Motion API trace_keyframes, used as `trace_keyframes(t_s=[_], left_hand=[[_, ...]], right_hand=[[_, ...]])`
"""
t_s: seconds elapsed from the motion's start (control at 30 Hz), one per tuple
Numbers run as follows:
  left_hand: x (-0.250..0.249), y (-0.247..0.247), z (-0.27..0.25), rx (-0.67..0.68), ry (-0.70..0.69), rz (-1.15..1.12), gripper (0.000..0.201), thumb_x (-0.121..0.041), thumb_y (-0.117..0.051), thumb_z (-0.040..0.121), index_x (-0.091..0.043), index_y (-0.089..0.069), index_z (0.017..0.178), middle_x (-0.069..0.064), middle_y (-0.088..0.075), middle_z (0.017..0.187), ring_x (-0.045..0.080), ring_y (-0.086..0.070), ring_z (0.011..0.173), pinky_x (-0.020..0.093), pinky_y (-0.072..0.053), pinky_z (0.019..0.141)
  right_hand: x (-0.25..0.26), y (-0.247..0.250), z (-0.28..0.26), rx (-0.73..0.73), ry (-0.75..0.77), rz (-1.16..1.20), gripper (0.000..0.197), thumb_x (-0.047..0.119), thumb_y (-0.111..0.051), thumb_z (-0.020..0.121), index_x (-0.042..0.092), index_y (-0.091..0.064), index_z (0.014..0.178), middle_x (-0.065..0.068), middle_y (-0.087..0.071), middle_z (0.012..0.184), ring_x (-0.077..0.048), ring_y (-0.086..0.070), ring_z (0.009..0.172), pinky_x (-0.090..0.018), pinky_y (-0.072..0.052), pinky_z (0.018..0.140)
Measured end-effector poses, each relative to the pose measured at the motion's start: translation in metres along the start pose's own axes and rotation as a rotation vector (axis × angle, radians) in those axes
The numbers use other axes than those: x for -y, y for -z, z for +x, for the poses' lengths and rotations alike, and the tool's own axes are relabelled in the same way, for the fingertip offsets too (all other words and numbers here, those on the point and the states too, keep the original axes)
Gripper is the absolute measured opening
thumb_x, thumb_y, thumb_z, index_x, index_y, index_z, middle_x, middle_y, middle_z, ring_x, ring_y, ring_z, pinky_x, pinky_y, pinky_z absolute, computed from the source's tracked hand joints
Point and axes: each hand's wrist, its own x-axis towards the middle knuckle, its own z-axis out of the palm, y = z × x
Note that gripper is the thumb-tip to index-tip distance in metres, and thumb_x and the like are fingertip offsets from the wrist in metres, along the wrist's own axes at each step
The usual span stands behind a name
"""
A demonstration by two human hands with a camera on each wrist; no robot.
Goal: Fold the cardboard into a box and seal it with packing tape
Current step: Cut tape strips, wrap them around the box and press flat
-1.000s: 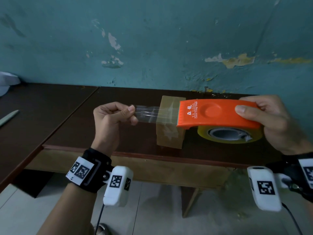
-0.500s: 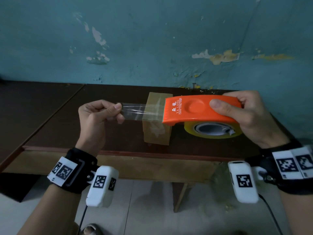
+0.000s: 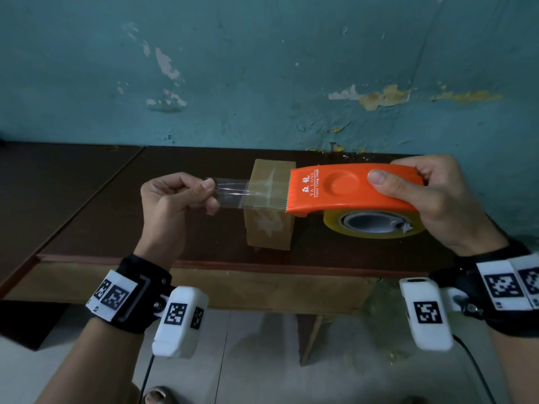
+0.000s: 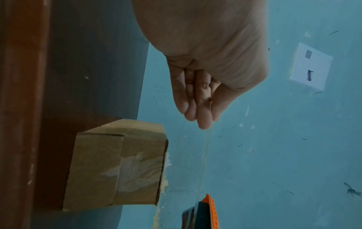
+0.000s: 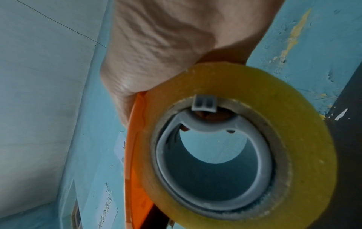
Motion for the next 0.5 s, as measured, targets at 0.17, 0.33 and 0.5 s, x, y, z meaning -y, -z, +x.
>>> trace_keyframes(t_s=[0.17,0.33,0.5], left_hand=[[-0.0039,0.0011,-0.0007,0.037,-0.028,0.025,0.027,-0.007,-0.075,0.084,-0.016,-0.07,0.058,0.005,-0.066,0.052,0.016,-0.057,0.044,0.026,-0.052,0.057],[-0.0008,0.0041,0.0008,0.04,-0.027,0.035,0.026,-0.005,-0.075,0.084,-0.013,-0.07,0.06,0.007,-0.067,0.053,0.016,-0.059,0.044,0.025,-0.051,0.052],[-0.0028,0.007,0.0009,0.026,-0.035,0.048,0.022,-0.004,-0.075,0.083,-0.004,-0.067,0.063,0.006,-0.068,0.053,0.016,-0.059,0.044,0.025,-0.052,0.053]], right_hand=[[0.0034,0.0001,-0.0027,-0.004,0.014,-0.022,0.048,0.041,-0.075,0.086,0.013,-0.054,0.053,0.003,-0.051,0.046,-0.007,-0.049,0.041,-0.015,-0.038,0.048],[0.0048,-0.0002,-0.0036,0.01,0.028,-0.075,0.054,0.052,-0.069,0.081,0.005,-0.058,0.057,-0.007,-0.054,0.051,-0.012,-0.052,0.044,-0.018,-0.039,0.048],[0.0064,0.0025,-0.0065,0.036,0.039,-0.117,0.052,0.053,-0.067,0.082,0.007,-0.059,0.058,-0.009,-0.056,0.054,-0.013,-0.053,0.044,-0.016,-0.039,0.048]])
